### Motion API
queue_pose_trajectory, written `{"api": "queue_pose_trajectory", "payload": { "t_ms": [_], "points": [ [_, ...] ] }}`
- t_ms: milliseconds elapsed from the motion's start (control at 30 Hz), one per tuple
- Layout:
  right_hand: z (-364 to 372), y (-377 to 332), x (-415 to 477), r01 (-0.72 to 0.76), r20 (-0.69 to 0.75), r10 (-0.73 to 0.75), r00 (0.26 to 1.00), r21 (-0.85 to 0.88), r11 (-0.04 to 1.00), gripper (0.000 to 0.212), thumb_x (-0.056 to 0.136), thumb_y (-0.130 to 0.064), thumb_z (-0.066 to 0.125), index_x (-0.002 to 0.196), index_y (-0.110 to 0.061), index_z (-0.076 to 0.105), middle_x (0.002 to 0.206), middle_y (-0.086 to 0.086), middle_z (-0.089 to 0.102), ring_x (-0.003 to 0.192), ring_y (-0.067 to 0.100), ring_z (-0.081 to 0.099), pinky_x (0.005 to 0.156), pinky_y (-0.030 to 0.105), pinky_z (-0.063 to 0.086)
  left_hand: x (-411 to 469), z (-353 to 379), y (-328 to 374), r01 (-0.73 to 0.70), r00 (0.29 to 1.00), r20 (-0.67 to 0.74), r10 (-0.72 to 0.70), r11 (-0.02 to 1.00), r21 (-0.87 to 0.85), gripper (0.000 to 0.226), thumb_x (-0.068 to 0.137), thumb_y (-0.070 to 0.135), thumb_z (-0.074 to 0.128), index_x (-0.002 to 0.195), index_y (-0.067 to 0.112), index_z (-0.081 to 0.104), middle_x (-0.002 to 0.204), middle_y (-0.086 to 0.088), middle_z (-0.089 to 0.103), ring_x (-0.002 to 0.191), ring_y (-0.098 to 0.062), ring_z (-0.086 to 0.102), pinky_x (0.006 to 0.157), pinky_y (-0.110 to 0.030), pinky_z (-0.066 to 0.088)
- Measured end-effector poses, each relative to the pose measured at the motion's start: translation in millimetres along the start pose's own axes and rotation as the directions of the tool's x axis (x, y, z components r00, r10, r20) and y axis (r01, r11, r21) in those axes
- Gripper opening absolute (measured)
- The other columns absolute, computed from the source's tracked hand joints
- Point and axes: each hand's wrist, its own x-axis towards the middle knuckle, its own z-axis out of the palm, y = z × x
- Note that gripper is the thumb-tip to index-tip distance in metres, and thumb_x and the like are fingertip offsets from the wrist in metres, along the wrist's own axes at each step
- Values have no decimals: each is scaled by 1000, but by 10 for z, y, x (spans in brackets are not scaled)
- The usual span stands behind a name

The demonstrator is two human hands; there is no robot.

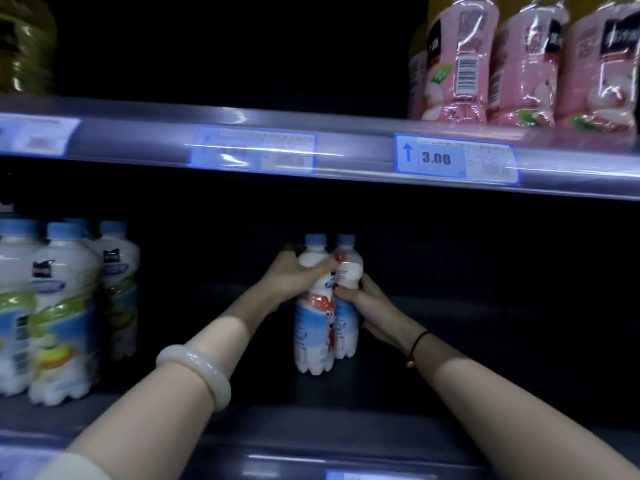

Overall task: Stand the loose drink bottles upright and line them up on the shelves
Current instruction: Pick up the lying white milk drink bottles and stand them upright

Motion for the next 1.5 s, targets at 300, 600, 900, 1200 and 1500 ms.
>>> {"api": "queue_pose_trajectory", "payload": {
  "t_ms": [300, 600, 900, 1200, 1500],
  "points": [
    [719, -4, -266, 60, -52, -62, 997, -24, 998, 55, 85, -29, 69, 130, -15, 40, 121, 6, 61, 110, 19, 62, 98, 43, 50, -619, -581, -136, 94, 994, -65, -86, 988, 126, 64, 46, 29, 81, 105, 18, 61, 100, -1, 69, 93, -16, 66, 84, -33, 55],
    [1830, -140, -555, 46, -202, -58, 978, -68, 997, 48, 91, -42, 57, 133, -19, 48, 122, 3, 63, 112, 19, 60, 102, 40, 47, -1147, -1316, -166, 141, 971, -208, -116, 984, 110, 65, 66, 20, 80, 121, 11, 48, 113, -5, 60, 103, -22, 58, 82, -29, 48],
    [2333, -288, -723, -76, -311, 22, 950, -165, 983, 39, 96, -33, 53, 125, -9, 42, 111, 6, 56, 99, 20, 56, 82, 30, 45, -1396, -1693, -227, 97, 983, -177, -54, 965, 245, 26, 85, 18, 67, 74, 12, 45, 78, -4, 55, 82, -21, 55, 66, -25, 38],
    [2592, -319, -463, -164, -354, 45, 934, -314, 935, 31, 98, -25, 46, 124, -11, 54, 121, 11, 62, 110, 28, 59, 92, 36, 48, -1438, -1798, -198, 148, 950, -306, 55, 786, 600, 32, 82, 40, 63, 85, 13, 47, 92, -10, 62, 85, -32, 61, 64, -32, 43],
    [2592, -309, -441, -136, -337, 26, 941, -305, 943, 30, 100, -23, 41, 127, -15, 50, 123, 11, 61, 109, 26, 59, 88, 32, 47, -1428, -1812, -192, 169, 945, -308, 111, 641, 749, 50, 82, 51, 60, 104, 6, 58, 104, -11, 64, 99, -34, 62, 65, -33, 40]
  ]
}}
